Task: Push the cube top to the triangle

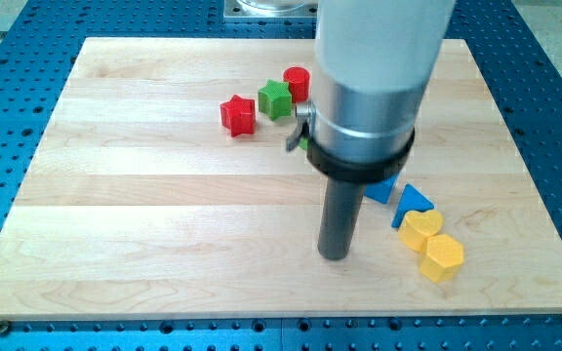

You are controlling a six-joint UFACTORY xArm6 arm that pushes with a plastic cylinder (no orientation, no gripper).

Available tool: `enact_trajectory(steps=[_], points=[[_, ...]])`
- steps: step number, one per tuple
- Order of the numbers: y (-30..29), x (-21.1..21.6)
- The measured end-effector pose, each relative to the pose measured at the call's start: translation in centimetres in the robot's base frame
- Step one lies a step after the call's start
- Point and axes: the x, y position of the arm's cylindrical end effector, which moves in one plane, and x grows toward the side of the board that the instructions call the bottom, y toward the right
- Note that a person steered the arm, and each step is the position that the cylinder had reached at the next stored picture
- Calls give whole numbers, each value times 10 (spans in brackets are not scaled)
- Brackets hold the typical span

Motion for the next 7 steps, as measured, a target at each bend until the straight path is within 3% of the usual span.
enact_trajectory(steps=[1,2,5,7], points=[[3,-56],[16,-79],[50,-80],[65,-110]])
